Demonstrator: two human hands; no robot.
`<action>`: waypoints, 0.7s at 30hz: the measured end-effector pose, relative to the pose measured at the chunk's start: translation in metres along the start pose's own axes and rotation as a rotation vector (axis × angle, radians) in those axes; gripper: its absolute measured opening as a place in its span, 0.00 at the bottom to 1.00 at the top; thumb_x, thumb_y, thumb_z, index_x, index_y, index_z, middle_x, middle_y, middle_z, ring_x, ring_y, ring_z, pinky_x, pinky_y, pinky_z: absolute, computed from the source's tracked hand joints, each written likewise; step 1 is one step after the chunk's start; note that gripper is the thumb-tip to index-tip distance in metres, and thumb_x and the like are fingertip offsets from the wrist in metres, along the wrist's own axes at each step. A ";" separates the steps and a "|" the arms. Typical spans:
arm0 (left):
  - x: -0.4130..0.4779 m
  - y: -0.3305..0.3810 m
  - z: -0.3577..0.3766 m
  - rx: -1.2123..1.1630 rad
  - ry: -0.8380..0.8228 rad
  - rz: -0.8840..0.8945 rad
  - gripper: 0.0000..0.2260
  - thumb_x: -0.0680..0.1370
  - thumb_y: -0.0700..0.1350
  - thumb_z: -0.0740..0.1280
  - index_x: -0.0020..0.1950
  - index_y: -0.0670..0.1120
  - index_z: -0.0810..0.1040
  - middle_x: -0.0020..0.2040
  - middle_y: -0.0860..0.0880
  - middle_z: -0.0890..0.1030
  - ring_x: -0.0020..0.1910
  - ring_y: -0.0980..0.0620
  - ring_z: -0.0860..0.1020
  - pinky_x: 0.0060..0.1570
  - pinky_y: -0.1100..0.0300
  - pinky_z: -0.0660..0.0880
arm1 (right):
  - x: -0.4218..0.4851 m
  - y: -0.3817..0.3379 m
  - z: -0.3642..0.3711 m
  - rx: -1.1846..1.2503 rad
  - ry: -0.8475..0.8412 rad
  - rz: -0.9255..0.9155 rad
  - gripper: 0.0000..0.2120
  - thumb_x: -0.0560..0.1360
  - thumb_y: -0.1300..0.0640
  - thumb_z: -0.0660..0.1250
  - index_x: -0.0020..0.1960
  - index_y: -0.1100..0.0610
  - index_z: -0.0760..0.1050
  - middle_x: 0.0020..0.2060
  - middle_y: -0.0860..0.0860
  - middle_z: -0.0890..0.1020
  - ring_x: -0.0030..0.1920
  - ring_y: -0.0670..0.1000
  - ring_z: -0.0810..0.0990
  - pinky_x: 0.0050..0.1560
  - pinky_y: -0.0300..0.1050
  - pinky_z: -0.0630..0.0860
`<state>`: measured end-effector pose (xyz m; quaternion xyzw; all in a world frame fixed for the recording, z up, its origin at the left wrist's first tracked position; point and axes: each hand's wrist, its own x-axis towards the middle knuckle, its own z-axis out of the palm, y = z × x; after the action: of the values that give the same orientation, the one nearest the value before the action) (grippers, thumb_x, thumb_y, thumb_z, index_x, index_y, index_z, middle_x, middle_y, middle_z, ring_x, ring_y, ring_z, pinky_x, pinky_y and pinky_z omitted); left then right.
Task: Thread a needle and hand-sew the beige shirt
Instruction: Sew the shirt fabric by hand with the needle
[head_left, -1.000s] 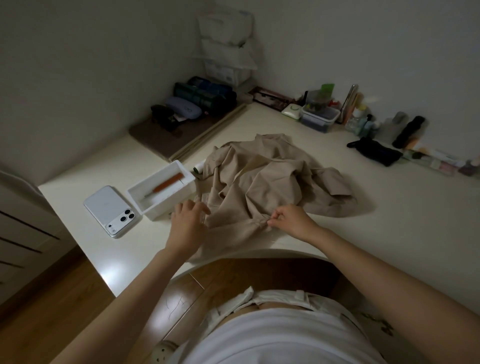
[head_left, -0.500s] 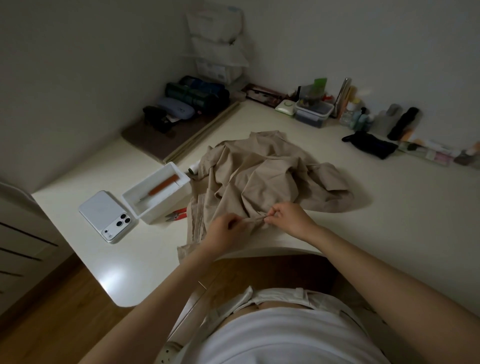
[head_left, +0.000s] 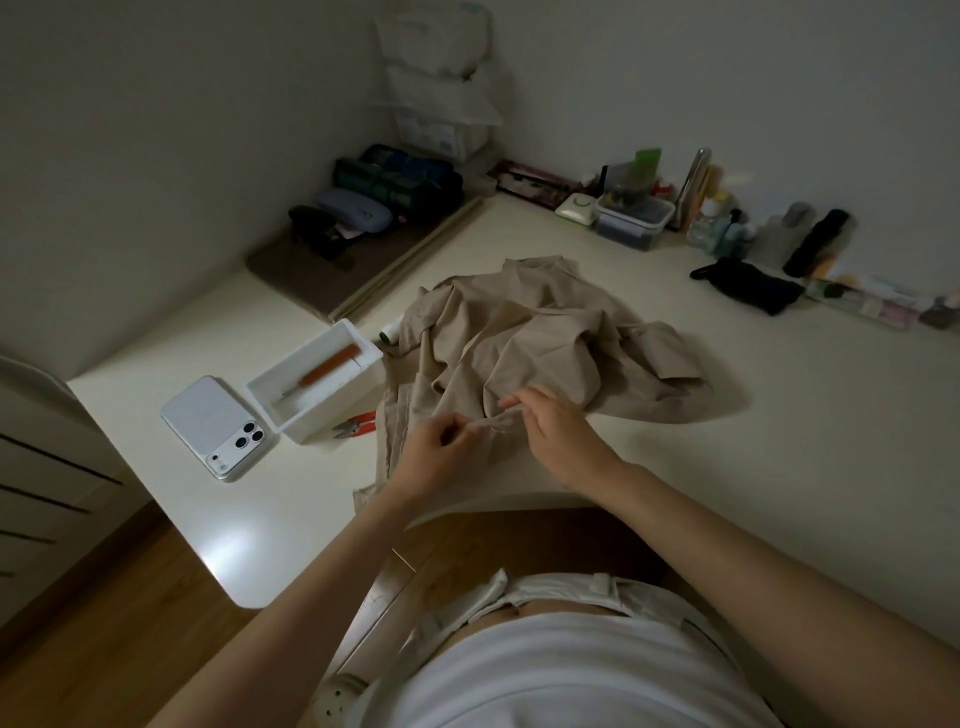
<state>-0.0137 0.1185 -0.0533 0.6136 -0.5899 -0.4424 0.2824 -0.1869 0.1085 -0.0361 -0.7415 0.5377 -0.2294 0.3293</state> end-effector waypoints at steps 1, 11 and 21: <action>0.000 0.001 -0.001 -0.001 0.007 0.005 0.06 0.80 0.45 0.62 0.48 0.46 0.78 0.43 0.50 0.79 0.42 0.57 0.77 0.39 0.74 0.72 | -0.001 -0.001 0.001 0.022 -0.005 -0.006 0.15 0.82 0.61 0.52 0.64 0.57 0.72 0.43 0.43 0.74 0.46 0.38 0.73 0.48 0.29 0.70; 0.002 0.001 -0.006 -0.004 0.074 0.019 0.04 0.80 0.45 0.63 0.50 0.46 0.74 0.44 0.48 0.77 0.46 0.47 0.77 0.48 0.56 0.75 | -0.005 -0.001 0.013 -0.006 -0.074 0.051 0.06 0.81 0.58 0.57 0.46 0.55 0.69 0.36 0.53 0.79 0.37 0.46 0.78 0.44 0.44 0.78; 0.002 0.002 -0.006 -0.021 0.064 0.027 0.04 0.79 0.47 0.64 0.48 0.47 0.75 0.44 0.47 0.79 0.44 0.48 0.78 0.43 0.62 0.75 | -0.001 -0.002 0.016 -0.043 -0.079 0.053 0.05 0.81 0.57 0.59 0.50 0.58 0.71 0.29 0.45 0.72 0.29 0.41 0.72 0.29 0.32 0.67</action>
<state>-0.0099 0.1156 -0.0493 0.6162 -0.5843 -0.4249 0.3135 -0.1748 0.1142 -0.0458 -0.7424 0.5486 -0.1796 0.3402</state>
